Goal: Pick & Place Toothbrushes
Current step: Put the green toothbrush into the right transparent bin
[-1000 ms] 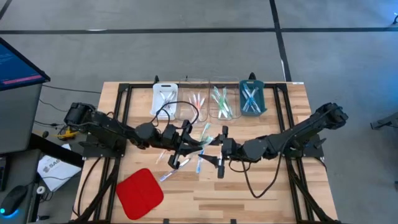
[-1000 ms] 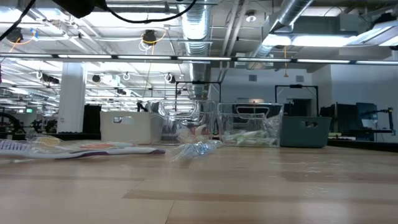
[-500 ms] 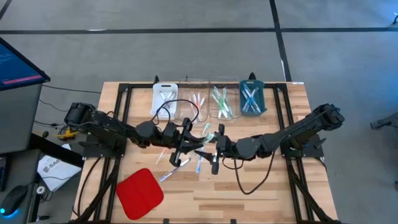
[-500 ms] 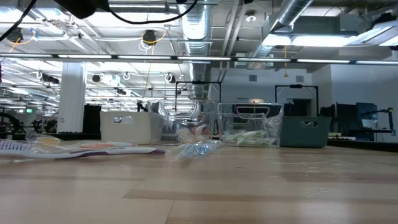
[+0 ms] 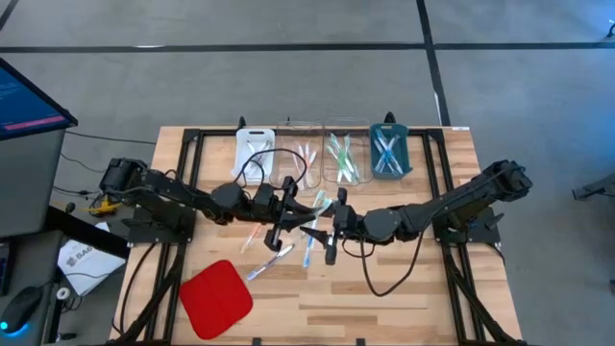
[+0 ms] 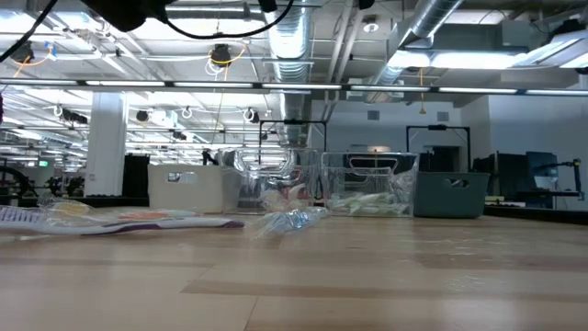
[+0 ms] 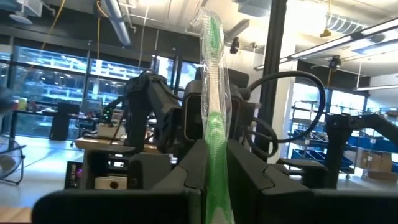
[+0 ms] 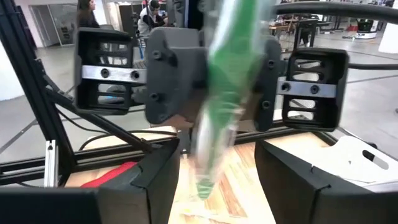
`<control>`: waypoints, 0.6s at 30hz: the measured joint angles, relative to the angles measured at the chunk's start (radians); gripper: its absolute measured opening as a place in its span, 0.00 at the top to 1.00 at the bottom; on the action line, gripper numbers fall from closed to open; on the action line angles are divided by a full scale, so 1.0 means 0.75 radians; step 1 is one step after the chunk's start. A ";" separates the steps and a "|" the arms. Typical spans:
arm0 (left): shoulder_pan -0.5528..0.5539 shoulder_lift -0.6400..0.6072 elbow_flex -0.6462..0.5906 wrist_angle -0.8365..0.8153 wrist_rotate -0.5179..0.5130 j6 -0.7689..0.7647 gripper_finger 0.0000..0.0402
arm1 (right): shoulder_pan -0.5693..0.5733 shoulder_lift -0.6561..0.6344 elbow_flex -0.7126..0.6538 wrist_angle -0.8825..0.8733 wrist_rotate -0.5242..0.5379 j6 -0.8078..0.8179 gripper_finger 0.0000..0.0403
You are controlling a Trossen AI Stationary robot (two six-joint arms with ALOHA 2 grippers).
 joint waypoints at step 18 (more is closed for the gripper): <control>-0.002 0.000 0.001 -0.024 0.025 -0.022 0.93 | -0.027 0.000 0.000 -0.027 -0.010 0.001 0.70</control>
